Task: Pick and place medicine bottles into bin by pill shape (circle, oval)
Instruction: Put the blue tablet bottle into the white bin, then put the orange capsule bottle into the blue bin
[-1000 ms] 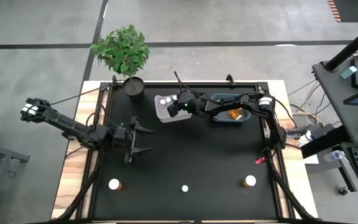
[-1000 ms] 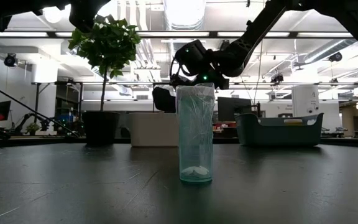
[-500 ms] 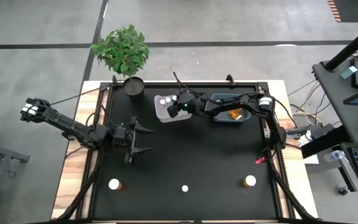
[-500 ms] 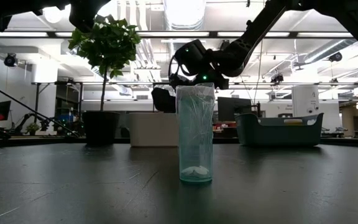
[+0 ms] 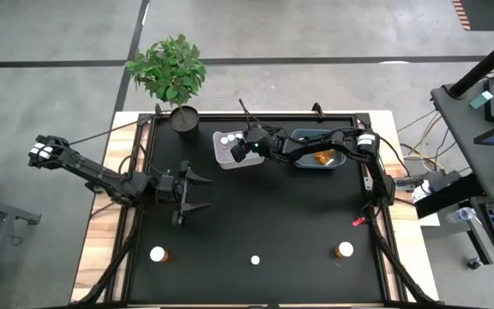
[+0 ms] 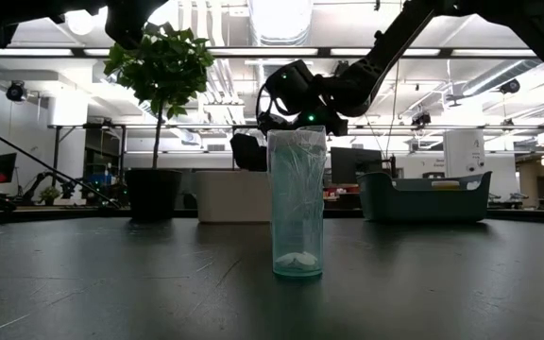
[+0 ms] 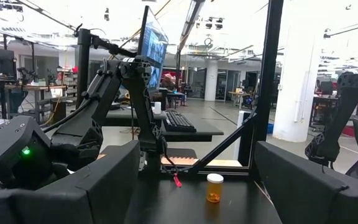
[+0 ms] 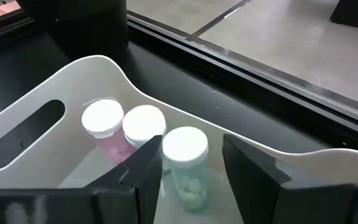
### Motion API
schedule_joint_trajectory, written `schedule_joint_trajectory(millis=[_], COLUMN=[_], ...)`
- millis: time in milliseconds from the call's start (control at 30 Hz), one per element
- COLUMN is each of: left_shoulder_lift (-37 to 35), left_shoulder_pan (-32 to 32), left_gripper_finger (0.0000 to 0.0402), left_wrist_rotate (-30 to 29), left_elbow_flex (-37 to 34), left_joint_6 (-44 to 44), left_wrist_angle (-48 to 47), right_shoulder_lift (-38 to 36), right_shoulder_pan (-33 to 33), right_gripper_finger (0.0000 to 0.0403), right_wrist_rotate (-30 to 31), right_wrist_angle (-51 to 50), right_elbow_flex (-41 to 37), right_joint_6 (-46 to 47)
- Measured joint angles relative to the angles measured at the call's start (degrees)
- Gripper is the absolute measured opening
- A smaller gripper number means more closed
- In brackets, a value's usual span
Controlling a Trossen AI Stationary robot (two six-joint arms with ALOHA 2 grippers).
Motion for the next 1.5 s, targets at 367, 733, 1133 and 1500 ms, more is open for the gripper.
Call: schedule_joint_trajectory(millis=[367, 733, 1133, 1500], left_shoulder_lift=[0.0, 0.1, 0.2, 0.8], left_shoulder_pan=[0.0, 0.0, 0.0, -0.1], left_gripper_finger=[0.0302, 0.0302, 0.0302, 0.0302], left_wrist_rotate=[0.0, 0.0, 0.0, 0.0], left_elbow_flex=[0.0, 0.0, 0.0, 0.0], left_joint_6=[0.0, -0.1, -0.2, -1.1], left_wrist_angle=[0.0, 0.0, -0.4, -0.5], right_shoulder_lift=[-1.1, -12.9, -25.0, -27.4], right_shoulder_pan=[0.1, 3.8, 11.4, 16.8], right_gripper_finger=[0.0196, 0.019, 0.0176, 0.0167], right_wrist_rotate=[0.0, -0.2, -0.2, -0.5], right_wrist_angle=[-1.8, -17.3, -40.7, -44.0], right_elbow_flex=[0.0, 0.1, 0.1, -0.6], right_joint_6=[-0.2, -2.7, -1.0, -4.0])
